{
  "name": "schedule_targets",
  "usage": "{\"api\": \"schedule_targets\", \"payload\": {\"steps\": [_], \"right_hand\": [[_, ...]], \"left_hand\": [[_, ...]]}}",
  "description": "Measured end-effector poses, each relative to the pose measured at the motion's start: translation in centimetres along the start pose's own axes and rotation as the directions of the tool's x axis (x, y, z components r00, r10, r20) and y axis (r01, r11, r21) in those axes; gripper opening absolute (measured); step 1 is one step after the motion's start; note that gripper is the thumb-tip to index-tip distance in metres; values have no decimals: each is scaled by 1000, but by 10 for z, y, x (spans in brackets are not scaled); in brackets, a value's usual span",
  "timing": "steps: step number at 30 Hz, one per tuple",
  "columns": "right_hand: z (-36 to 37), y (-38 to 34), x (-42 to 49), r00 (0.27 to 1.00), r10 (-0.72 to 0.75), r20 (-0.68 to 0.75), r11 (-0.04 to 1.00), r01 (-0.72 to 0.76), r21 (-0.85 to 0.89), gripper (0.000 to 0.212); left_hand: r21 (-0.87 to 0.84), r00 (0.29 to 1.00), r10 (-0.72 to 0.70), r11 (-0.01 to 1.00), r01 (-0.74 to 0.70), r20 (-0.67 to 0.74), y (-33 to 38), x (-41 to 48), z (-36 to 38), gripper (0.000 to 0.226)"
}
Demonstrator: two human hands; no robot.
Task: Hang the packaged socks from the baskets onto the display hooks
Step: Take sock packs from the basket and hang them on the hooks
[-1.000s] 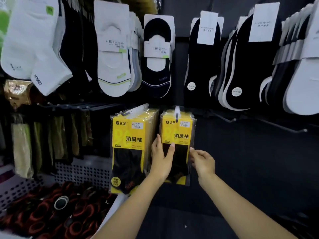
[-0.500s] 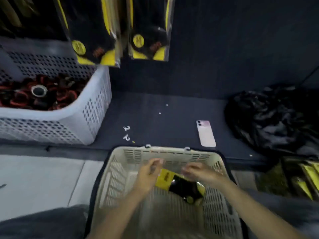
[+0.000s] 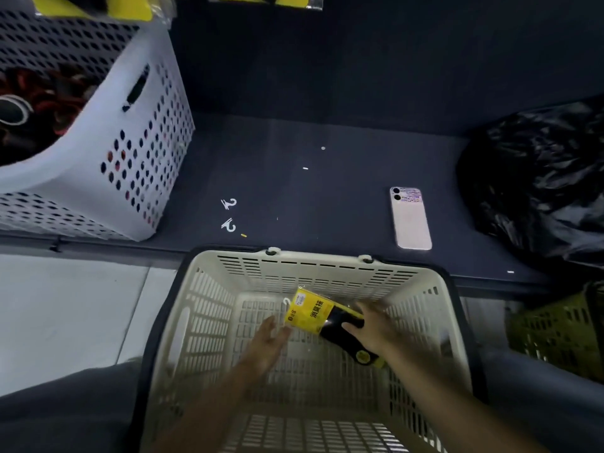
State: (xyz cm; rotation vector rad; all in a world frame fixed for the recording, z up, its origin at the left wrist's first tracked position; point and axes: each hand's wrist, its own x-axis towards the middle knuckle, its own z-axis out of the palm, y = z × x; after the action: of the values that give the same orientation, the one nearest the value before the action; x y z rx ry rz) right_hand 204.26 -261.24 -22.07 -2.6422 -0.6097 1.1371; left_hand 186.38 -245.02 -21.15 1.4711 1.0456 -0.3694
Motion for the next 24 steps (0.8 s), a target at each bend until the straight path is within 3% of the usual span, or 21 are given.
{"api": "schedule_targets", "payload": {"steps": [4,9,13,16,18,21,24], "right_hand": [[10,-14,-4,992,-126,21,992,126,3,17],[4,-22,-30,979,-199,51,975,193,108,17],[-12,-32,-61,961,-271,54,949,257,183,23],[-27,-47,-87,938,-346,-22,897,337,286,22],[-42,-63,-107,925,-368,-92,839,373,395,14],[-72,-92,-134,902,-384,-198,742,429,515,7],[-114,-124,-160,860,-395,-324,601,508,617,7]], "left_hand": [[-86,998,-50,995,47,-31,-4,-2,6,72],[-291,969,-236,934,208,-65,1,-19,7,83],[-380,972,-235,901,212,-16,5,-44,4,65],[-456,999,-41,890,25,-25,21,-71,-2,40],[-536,980,124,823,-189,-156,43,-92,-13,24],[-580,908,316,698,-419,-276,87,-124,-37,22],[-460,793,519,647,-608,-319,140,-158,-62,20]]}}
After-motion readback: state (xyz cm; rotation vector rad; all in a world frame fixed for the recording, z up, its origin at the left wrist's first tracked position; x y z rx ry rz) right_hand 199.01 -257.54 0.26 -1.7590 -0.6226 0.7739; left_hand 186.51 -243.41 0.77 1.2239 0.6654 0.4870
